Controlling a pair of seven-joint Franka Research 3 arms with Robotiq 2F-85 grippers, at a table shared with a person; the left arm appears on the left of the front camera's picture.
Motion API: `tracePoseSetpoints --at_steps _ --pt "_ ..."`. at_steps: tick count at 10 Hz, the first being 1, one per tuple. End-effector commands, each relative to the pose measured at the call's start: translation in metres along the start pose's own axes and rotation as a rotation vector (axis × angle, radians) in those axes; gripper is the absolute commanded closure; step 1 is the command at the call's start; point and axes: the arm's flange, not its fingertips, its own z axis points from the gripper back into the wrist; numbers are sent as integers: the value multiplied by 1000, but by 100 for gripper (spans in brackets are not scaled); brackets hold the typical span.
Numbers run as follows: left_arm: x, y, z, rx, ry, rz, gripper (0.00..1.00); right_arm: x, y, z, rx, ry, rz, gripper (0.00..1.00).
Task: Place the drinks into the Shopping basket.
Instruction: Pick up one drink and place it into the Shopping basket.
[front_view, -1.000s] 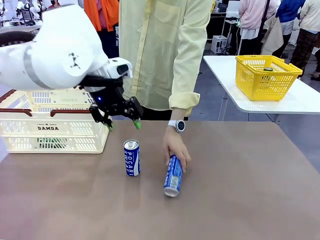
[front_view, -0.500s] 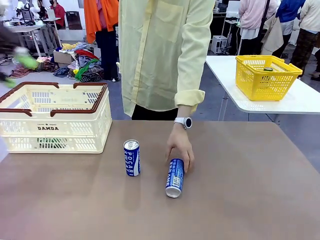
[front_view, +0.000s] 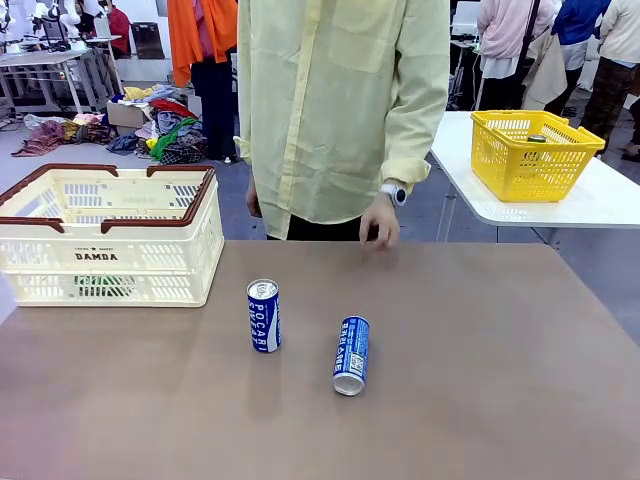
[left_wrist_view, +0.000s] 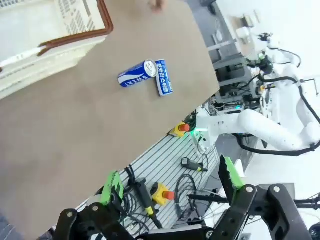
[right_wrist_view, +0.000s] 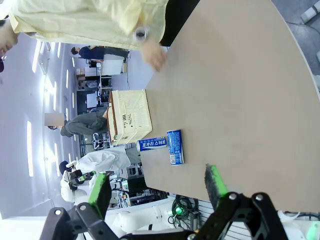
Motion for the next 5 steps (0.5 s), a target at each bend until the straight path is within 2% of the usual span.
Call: tracePoseSetpoints --at_steps 1,3,4,5 --pt "15 -47 -43 77 -7 100 0 0 0 1 13 1 23 0" --pt "43 -95 -127 287 32 174 0 0 0 1 13 1 23 0" --pt "58 -112 -176 361 137 149 0 0 0 1 13 1 23 0" --pt "74 -120 -215 472 108 195 0 0 0 1 13 1 23 0"
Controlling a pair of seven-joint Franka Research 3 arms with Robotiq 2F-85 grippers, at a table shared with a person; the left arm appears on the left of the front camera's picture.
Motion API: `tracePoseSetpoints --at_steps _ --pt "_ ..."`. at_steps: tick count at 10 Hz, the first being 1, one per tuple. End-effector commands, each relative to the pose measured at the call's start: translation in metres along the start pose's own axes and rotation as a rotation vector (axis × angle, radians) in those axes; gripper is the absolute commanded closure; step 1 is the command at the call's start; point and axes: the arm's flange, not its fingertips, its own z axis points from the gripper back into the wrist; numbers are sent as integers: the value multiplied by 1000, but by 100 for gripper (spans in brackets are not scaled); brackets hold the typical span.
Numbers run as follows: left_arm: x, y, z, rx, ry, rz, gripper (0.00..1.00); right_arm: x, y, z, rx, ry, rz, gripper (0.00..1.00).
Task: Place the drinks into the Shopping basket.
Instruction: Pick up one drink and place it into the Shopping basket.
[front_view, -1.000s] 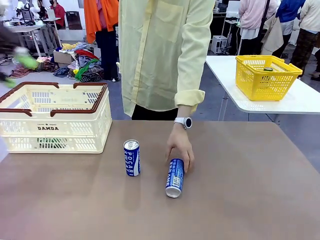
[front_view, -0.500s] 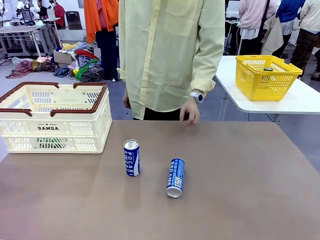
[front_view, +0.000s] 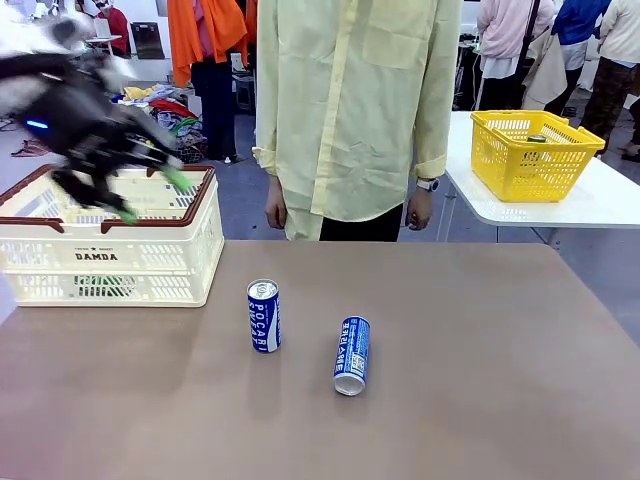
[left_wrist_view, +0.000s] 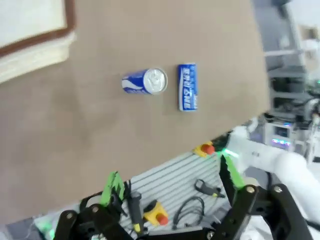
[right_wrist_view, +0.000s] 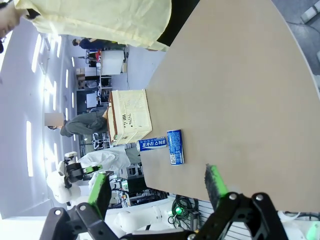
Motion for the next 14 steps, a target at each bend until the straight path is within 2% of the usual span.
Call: tracePoseSetpoints --at_steps 1,3,6,8,10,14 --pt "42 -25 -49 153 76 60 0 0 0 1 13 1 22 0" --pt "60 -48 -104 334 -43 156 0 0 0 1 13 1 22 0" --pt "69 -48 -161 429 -102 184 0 0 0 1 13 1 22 0" --pt "69 -36 -193 400 -64 174 0 0 0 1 13 1 22 0" --pt "68 -32 -207 351 -52 109 0 0 0 1 13 1 22 0" --pt "73 -27 -232 358 66 56 0 0 0 1 13 1 22 0"
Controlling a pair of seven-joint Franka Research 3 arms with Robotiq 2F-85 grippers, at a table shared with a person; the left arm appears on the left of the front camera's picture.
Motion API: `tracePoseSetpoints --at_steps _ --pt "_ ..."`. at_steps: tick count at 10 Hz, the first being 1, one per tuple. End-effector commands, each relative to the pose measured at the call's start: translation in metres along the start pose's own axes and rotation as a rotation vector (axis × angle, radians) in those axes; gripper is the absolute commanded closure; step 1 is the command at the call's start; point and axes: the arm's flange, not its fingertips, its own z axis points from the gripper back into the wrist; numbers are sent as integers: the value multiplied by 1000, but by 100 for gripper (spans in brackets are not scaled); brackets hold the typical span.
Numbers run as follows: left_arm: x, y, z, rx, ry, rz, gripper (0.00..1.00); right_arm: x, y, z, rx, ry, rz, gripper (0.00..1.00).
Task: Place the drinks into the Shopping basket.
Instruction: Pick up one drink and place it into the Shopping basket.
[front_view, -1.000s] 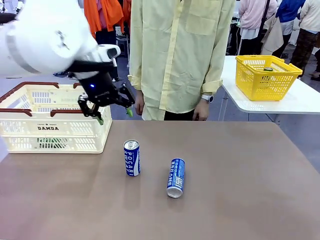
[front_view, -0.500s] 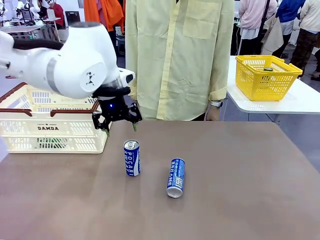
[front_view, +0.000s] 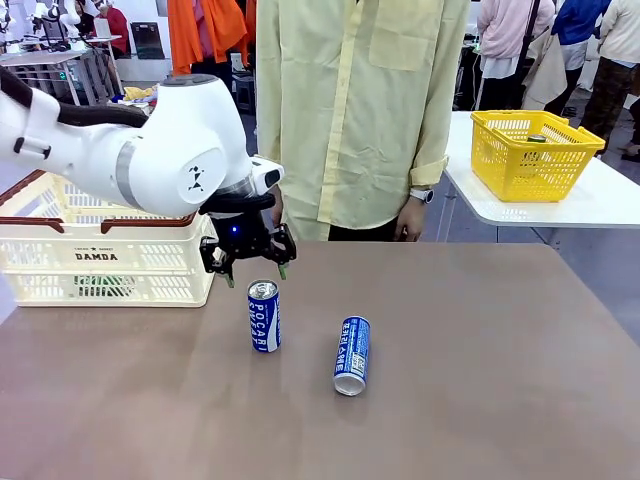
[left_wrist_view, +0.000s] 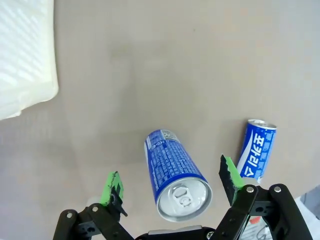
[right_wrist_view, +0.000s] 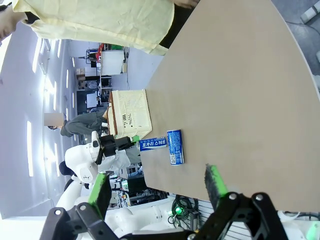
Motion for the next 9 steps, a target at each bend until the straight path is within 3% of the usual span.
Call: tracePoseSetpoints --at_steps 1,9 --pt "3 -1 -9 0 85 -36 0 0 0 1 13 0 22 0" --pt "-7 -3 -38 -8 170 -110 0 0 0 1 13 0 22 0"
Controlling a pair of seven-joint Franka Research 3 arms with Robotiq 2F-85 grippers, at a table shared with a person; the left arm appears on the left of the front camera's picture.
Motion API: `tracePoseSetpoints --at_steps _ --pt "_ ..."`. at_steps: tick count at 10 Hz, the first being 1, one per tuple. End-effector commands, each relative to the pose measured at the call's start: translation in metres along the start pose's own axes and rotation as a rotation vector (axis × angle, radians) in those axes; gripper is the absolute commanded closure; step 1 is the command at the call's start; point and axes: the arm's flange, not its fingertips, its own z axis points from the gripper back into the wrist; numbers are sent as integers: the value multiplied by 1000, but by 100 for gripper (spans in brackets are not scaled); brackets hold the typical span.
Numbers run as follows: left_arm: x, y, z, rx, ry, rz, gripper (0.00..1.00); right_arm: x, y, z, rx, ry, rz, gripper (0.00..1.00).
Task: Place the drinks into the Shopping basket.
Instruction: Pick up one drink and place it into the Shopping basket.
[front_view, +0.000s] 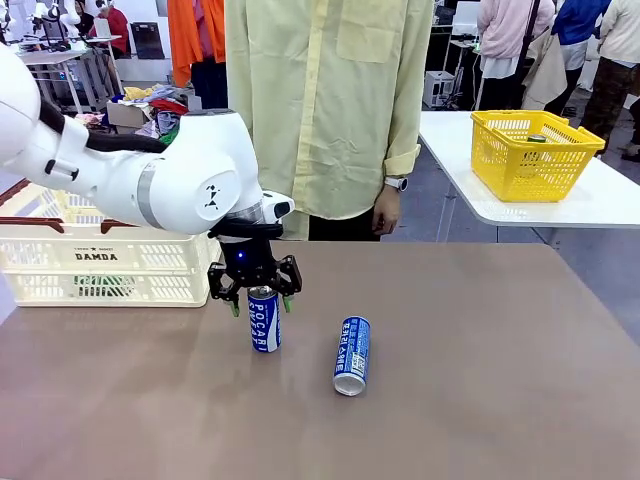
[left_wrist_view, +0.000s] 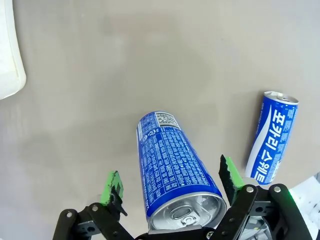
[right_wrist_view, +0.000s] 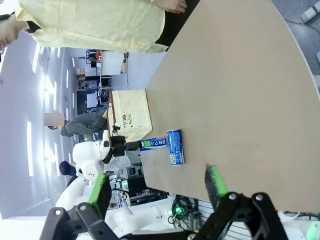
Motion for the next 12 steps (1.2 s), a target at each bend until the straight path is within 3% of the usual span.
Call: tracePoseSetpoints --at_steps 1,2,3,4,10,12 --pt "4 0 3 -18 24 -33 0 0 0 1 13 0 22 0" --pt "4 -1 1 -20 34 -40 20 0 0 1 13 0 22 0" --pt "4 -1 0 -31 64 -49 79 0 0 1 13 0 22 0" --pt "4 -1 0 -39 71 -46 100 0 0 1 13 0 22 0" --pt "4 1 0 -44 59 -37 100 0 0 1 13 0 22 0" --pt "9 4 23 -56 34 -47 100 0 0 1 13 0 22 0"
